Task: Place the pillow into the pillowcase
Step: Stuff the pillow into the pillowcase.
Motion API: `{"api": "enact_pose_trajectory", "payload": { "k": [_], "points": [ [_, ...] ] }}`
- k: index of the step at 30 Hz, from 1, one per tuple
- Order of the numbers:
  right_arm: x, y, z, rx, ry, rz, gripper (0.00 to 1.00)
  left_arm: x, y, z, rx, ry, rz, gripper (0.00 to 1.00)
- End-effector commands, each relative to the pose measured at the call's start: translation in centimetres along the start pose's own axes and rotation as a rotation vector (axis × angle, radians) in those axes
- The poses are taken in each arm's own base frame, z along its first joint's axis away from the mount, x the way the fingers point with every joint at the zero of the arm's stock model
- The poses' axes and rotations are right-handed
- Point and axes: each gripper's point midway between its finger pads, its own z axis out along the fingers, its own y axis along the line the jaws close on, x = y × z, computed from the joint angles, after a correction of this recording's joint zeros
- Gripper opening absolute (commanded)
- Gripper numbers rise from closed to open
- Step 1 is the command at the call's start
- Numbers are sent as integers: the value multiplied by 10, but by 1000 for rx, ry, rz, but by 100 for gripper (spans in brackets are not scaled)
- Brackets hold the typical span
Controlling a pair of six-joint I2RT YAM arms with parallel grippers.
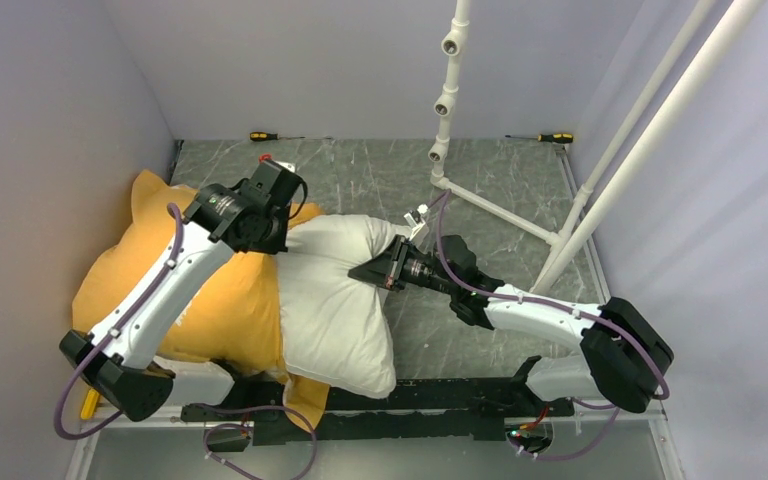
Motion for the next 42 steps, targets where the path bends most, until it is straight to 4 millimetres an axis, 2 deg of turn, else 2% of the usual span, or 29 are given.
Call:
{"api": "enact_pose_trajectory", "payload": {
  "k": [1, 4, 11, 14, 17, 20, 23, 24, 26, 28, 29, 31, 33, 34, 36, 38, 40, 42],
  "points": [
    [-4, 23, 2, -98, -10, -42, 0, -34, -7, -39, 140, -169, -28, 0],
    [-3, 35, -1, -161, -10, -53, 0, -46, -35, -63, 337, -220, -14, 0],
    [-8, 74, -14, -321, -33, -117, 0, -75, -120, -129, 867, -288, -51, 0],
    [-13, 95, -22, -384, -54, -149, 0, -74, -156, -152, 936, -273, 22, 0],
    [-19, 120, -30, -433, -74, -197, 0, -66, -199, -182, 1016, -265, 120, 0],
    [-25, 135, -40, -442, -108, -234, 0, -69, -226, -212, 1099, -303, 148, 0],
    [-32, 140, -49, -424, -166, -259, 0, -76, -245, -240, 1191, -342, 163, 0],
    [-35, 140, -52, -413, -194, -266, 0, -77, -253, -244, 1210, -338, 169, 0],
    [-36, 132, -51, -384, -226, -270, 0, -76, -264, -259, 1256, -347, 181, 0],
    [-38, 120, -46, -350, -249, -251, 0, -74, -272, -265, 1271, -348, 194, 0],
    [-38, 113, -44, -331, -250, -248, 0, -72, -272, -259, 1240, -334, 194, 0],
    [-37, 98, -41, -276, -250, -237, 0, -73, -252, -242, 1113, -345, 177, 0],
    [-34, 81, -37, -225, -242, -219, 0, -79, -214, -215, 893, -388, 125, 2],
    [-32, 73, -37, -204, -239, -207, 0, -75, -196, -206, 818, -388, 120, 14],
    [-28, 60, -36, -176, -229, -188, 0, -73, -147, -182, 595, -425, 79, 44],
    [-24, 50, -35, -151, -217, -170, 0, -60, -106, -162, 431, -422, 69, 76],
    [-20, 44, -34, -138, -204, -159, 0, -42, -74, -145, 300, -387, 71, 94],
    [-17, 39, -33, -129, -189, -151, 0, -20, -50, -127, 185, -329, 99, 96]
  ]
}}
